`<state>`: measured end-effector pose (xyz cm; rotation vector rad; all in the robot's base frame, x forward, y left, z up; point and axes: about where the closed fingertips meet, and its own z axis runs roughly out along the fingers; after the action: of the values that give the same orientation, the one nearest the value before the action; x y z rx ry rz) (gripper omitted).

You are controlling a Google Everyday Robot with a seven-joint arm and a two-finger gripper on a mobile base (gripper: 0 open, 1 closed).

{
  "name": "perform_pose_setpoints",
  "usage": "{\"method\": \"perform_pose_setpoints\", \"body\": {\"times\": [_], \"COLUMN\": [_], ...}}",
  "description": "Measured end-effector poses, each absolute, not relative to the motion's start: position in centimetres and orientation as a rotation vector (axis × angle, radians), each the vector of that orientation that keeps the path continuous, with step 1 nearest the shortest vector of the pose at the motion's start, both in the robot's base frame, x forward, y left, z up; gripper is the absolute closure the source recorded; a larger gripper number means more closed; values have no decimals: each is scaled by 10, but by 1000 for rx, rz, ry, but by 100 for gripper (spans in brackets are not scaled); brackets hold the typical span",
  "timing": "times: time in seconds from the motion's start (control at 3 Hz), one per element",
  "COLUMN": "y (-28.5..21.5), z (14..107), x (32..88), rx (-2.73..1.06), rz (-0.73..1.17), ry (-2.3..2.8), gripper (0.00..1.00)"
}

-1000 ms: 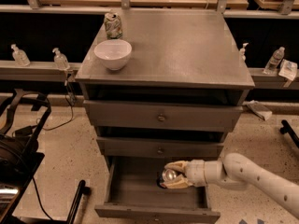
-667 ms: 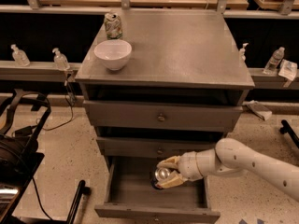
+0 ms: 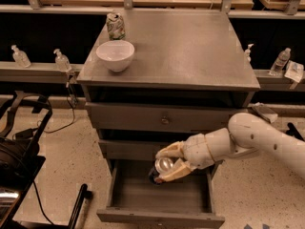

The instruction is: Pick pepsi can from bottom drawer and place on counter

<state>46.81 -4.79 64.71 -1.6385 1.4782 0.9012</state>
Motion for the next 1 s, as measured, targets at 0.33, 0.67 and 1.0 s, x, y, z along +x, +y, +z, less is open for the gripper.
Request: {"method": "perform_pose_setpoints", "body": {"times": [0.33,0.67,1.0], "y": [-56,-45,-44], "z": [701,751,751], "x": [466,457,457], "rx": [-1592,-1658,-1658], "rz": [847,771,771], "ry": [1419,1430,1429], "gripper": [100,100,100]}}
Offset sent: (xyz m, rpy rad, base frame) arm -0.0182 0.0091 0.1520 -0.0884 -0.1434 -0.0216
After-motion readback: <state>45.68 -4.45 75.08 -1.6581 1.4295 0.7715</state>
